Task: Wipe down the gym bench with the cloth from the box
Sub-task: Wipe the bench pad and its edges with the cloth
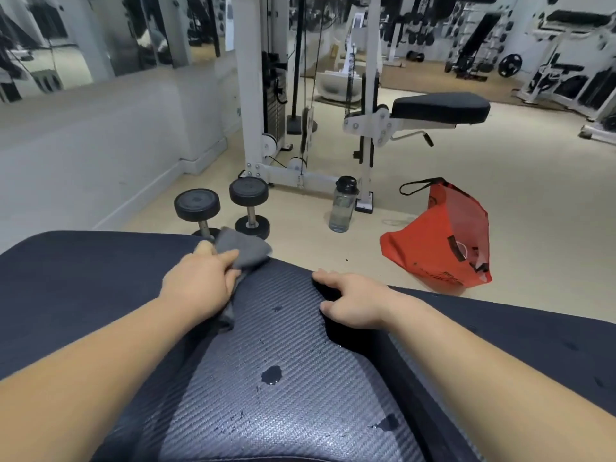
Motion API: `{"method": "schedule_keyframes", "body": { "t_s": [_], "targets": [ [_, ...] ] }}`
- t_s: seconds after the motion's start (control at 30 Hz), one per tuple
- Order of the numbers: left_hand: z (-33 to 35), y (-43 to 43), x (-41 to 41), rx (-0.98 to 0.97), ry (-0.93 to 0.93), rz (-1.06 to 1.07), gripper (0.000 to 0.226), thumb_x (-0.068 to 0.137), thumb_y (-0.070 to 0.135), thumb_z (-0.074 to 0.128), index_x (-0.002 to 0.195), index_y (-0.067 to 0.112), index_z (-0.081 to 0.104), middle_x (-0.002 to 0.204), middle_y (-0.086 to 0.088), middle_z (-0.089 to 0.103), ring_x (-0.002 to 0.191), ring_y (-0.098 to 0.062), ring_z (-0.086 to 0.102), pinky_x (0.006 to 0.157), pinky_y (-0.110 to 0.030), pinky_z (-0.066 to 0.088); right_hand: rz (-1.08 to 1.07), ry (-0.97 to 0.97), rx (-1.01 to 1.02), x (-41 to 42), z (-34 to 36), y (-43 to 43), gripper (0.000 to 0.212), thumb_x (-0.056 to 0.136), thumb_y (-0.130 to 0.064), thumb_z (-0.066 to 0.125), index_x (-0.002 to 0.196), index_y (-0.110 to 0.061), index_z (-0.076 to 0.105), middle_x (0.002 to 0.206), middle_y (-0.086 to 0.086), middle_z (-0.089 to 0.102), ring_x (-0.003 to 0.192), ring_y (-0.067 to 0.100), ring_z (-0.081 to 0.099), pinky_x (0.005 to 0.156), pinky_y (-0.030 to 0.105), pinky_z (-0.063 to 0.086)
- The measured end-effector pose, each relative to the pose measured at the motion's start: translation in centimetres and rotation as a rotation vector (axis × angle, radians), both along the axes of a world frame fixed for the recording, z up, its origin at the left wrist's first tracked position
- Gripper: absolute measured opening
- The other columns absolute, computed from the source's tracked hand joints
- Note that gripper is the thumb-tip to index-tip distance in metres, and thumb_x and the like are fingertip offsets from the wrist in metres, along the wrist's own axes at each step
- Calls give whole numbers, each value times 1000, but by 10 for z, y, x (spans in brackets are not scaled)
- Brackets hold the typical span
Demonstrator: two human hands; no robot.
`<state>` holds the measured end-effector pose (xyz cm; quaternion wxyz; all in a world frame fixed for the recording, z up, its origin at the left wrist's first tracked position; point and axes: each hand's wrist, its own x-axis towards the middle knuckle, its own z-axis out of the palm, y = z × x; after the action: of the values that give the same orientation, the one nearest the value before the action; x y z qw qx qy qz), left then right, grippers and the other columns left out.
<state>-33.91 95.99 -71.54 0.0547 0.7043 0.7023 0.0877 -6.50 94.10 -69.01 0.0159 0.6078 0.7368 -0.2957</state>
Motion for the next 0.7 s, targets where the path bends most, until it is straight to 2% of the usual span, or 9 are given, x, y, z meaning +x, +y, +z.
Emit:
{"method": "schedule_keyframes", "body": {
  "t_s": [0.07,0.17,0.27,0.33,0.43,0.5,0.6,0.63,0.7],
  "targets": [
    [2,-5,11,8,-2,165,47,101,45,45,145,30,44,120,-12,45,106,-38,55,74,-41,45,14,-6,11,-1,-3,1,73,92,-33,54,161,-38,30,170,-20,22,158,6,20,130,34,18],
    [3,-33,36,61,57,-77,63,102,44,43,158,41,16,117,-8,45,98,-31,54,69,-38,45,1,-11,20,-1,-3,2,72,92,-33,54,160,-39,32,169,-21,25,157,8,23,129,33,19],
    [5,-39,28,9,90,-369,53,103,45,40,153,52,24,105,1,37,95,-23,50,70,-36,46,-2,-12,27,-1,-3,4,71,92,-34,55,159,-39,33,168,-22,27,157,8,25,128,31,20],
    [8,-22,18,-26,122,-267,49,104,45,38,151,54,29,109,-1,40,99,-25,52,72,-37,45,5,-12,27,-1,-3,4,71,92,-34,54,159,-39,33,168,-23,27,157,8,25,128,31,21],
    [7,-20,35,-31,39,-4,44,103,41,41,147,46,38,119,-8,42,105,-33,51,75,-42,47,2,-7,21,-2,-4,3,72,91,-31,53,160,-40,32,168,-23,26,157,9,24,128,32,21],
    [6,-40,55,-22,14,-152,44,101,40,45,145,45,41,120,-7,42,107,-32,50,80,-44,50,-10,3,43,-2,-3,3,71,90,-30,53,159,-39,35,167,-19,31,156,11,28,128,33,23],
    [9,-60,45,-47,-6,-451,47,100,45,47,146,54,39,113,2,42,102,-21,50,81,-40,52,-41,68,121,2,1,-1,59,92,-29,62,150,-34,52,155,-10,54,145,17,48,122,35,36],
    [9,-53,33,-60,21,-439,46,101,46,46,145,56,39,111,3,40,102,-21,50,80,-40,52,-68,106,154,5,3,-2,51,94,-29,64,145,-31,58,148,-8,61,140,18,53,119,36,40],
    [10,-32,14,-39,24,-209,43,101,46,44,142,57,40,108,2,38,105,-27,53,82,-42,52,-120,141,220,11,6,-6,38,97,-26,62,134,-27,67,136,-5,70,130,20,61,113,33,45]
  ]
}}
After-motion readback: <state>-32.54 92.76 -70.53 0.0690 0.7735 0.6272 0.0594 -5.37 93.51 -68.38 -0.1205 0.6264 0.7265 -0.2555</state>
